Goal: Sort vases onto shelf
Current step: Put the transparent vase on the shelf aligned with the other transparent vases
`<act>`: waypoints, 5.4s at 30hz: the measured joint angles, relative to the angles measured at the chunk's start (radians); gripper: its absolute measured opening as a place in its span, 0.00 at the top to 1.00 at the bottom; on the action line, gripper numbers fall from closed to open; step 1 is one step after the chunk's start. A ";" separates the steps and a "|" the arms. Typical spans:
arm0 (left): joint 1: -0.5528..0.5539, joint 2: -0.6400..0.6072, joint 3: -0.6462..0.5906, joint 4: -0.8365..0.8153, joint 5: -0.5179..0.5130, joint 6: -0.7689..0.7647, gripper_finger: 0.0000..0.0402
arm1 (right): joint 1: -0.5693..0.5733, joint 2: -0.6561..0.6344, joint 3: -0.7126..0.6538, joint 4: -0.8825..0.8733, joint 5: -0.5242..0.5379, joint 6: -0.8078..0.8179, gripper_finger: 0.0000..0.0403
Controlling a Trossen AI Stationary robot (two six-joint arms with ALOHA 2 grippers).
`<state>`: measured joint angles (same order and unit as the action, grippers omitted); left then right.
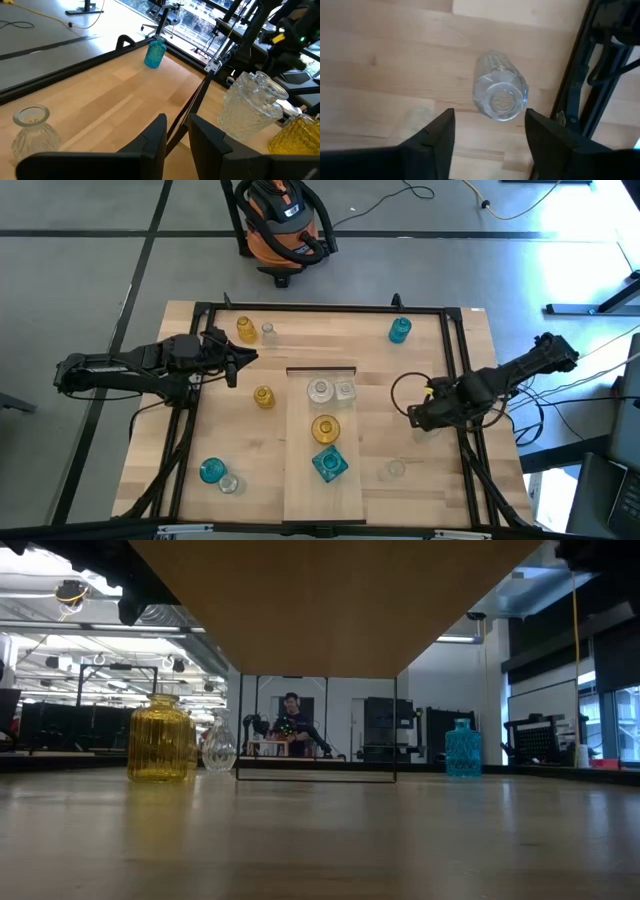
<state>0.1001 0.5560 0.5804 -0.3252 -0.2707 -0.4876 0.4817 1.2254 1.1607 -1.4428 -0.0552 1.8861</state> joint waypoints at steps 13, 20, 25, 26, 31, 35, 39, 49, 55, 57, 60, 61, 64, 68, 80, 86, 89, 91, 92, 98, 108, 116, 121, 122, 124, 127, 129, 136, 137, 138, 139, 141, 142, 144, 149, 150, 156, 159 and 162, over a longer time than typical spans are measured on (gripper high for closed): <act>0.000 0.000 0.000 0.000 0.000 -0.003 0.82 | 0.015 0.000 -0.146 0.077 -0.036 0.051 0.53; 0.000 0.000 0.000 0.000 -0.001 -0.029 0.82 | 0.015 -0.004 -0.188 0.167 -0.031 -0.003 0.70; 0.000 0.000 0.000 0.001 -0.001 -0.030 0.82 | 0.015 -0.013 -0.165 0.178 0.001 -0.041 0.78; 0.000 0.000 0.000 0.001 -0.001 -0.030 0.82 | 0.015 -0.015 -0.157 0.179 0.007 -0.045 0.78; 0.000 0.000 0.000 0.001 -0.006 -0.026 0.82 | 0.015 -0.025 -0.050 0.118 0.012 -0.085 0.78; 0.001 0.000 0.000 0.001 -0.033 -0.025 0.82 | -0.008 -0.021 0.082 0.117 0.052 -0.174 0.78; 0.001 0.000 0.000 0.001 -0.057 -0.024 0.82 | -0.052 0.016 0.269 0.108 0.173 -0.327 0.78; 0.001 0.000 0.000 0.007 -0.037 -0.024 0.82 | -0.198 0.165 0.742 0.233 0.441 -0.908 0.78; 0.001 0.000 0.000 0.007 -0.024 -0.025 0.82 | -0.369 0.385 0.991 0.269 0.244 -1.237 0.78; 0.001 0.000 0.000 0.009 -0.022 -0.026 0.82 | -0.405 0.473 1.083 0.221 0.199 -1.315 0.78; 0.001 0.000 0.000 0.025 0.007 -0.027 0.82 | -0.455 0.583 1.197 0.122 0.131 -1.418 0.78; 0.001 0.000 0.000 0.030 0.016 -0.027 0.82 | -0.465 0.591 1.176 0.146 0.103 -1.451 0.78; 0.001 0.000 0.000 0.032 0.037 -0.032 0.82 | -0.489 0.613 1.144 0.227 0.043 -1.545 0.78; 0.001 0.000 0.000 0.074 0.099 -0.028 0.82 | -0.516 0.625 1.164 0.296 0.037 -1.635 0.78; 0.000 0.132 0.233 0.105 0.231 0.400 0.70 | -0.616 0.630 1.164 0.324 -0.055 -1.682 0.78; 0.006 0.342 0.420 0.017 0.111 0.587 0.44 | -0.620 0.630 1.164 0.335 -0.072 -1.704 0.78; 0.037 0.440 0.518 0.004 0.138 0.571 0.32 | -0.620 0.630 1.164 0.334 -0.072 -1.705 0.78; 0.059 0.506 0.579 -0.040 0.189 0.557 0.27 | -0.620 0.630 1.164 0.334 -0.072 -1.705 0.78; 0.067 0.540 0.606 -0.062 0.214 0.553 0.26 | -0.620 0.630 1.164 0.334 -0.072 -1.705 0.78; 0.088 0.715 0.723 -0.154 0.365 0.570 0.22 | -0.620 0.637 1.164 0.332 -0.079 -1.712 0.78; 0.088 0.782 0.763 -0.142 0.321 0.563 0.33 | -0.620 0.638 1.164 0.343 -0.082 -1.730 0.78; 0.088 0.778 0.763 -0.156 0.304 0.505 0.38 | -0.620 0.639 1.164 0.347 -0.094 -1.732 0.78; 0.088 0.768 0.763 -0.165 0.332 0.445 0.38 | -0.620 0.639 1.164 0.349 -0.094 -1.718 0.59; 0.089 0.764 0.763 -0.169 0.332 0.434 0.38 | -0.620 0.634 1.164 0.348 -0.092 -1.718 0.55; 0.090 0.752 0.763 -0.165 0.315 0.408 0.38 | -0.620 0.622 1.164 0.351 -0.076 -1.718 0.48; 0.090 0.724 0.756 -0.161 0.284 0.383 0.38 | -0.620 0.588 1.164 0.352 -0.036 -1.737 0.41; 0.084 0.693 0.729 -0.117 0.272 0.358 0.38 | -0.625 0.557 1.164 0.352 0.011 -1.753 0.39; -0.052 0.500 0.394 0.337 0.096 0.248 0.38 | -0.697 0.469 1.165 0.319 0.045 -1.794 0.44; -0.082 0.471 0.323 0.438 0.069 0.246 0.38 | -0.711 0.462 1.165 0.309 0.045 -1.803 0.45; -0.110 0.447 0.253 0.534 0.037 0.246 0.38 | -0.722 0.452 1.165 0.307 0.042 -1.812 0.45; -0.135 0.428 0.184 0.619 0.014 0.247 0.38 | -0.735 0.445 1.165 0.305 0.033 -1.816 0.46; -0.177 0.410 0.049 0.771 -0.021 0.283 0.38 | -0.760 0.435 1.165 0.298 0.008 -1.822 0.47; -0.193 0.411 -0.012 0.843 -0.034 0.304 0.38 | -0.773 0.432 1.165 0.295 -0.010 -1.825 0.48; -0.216 0.424 -0.114 0.970 -0.058 0.302 0.38 | -0.791 0.432 1.165 0.292 -0.038 -1.835 0.49; -0.212 0.484 -0.254 1.214 -0.101 0.286 0.38 | -0.826 0.432 1.164 0.287 -0.096 -1.839 0.49; -0.206 0.496 -0.259 1.237 -0.098 0.286 0.38 | -0.826 0.432 1.164 0.287 -0.097 -1.839 0.49; -0.185 0.588 -0.258 1.241 -0.027 0.264 0.38 | -0.823 0.432 1.164 0.286 -0.095 -1.839 0.49; -0.185 0.615 -0.257 1.263 -0.031 0.266 0.38 | -0.823 0.432 1.164 0.273 -0.096 -1.835 0.49; -0.184 0.649 -0.256 1.279 -0.035 0.282 0.38 | -0.823 0.432 1.164 0.258 -0.095 -1.824 0.49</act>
<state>-0.0841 1.2051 0.3244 0.9540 -0.3058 -0.2054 -0.3408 1.6573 2.3245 -1.1843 -0.1503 0.0616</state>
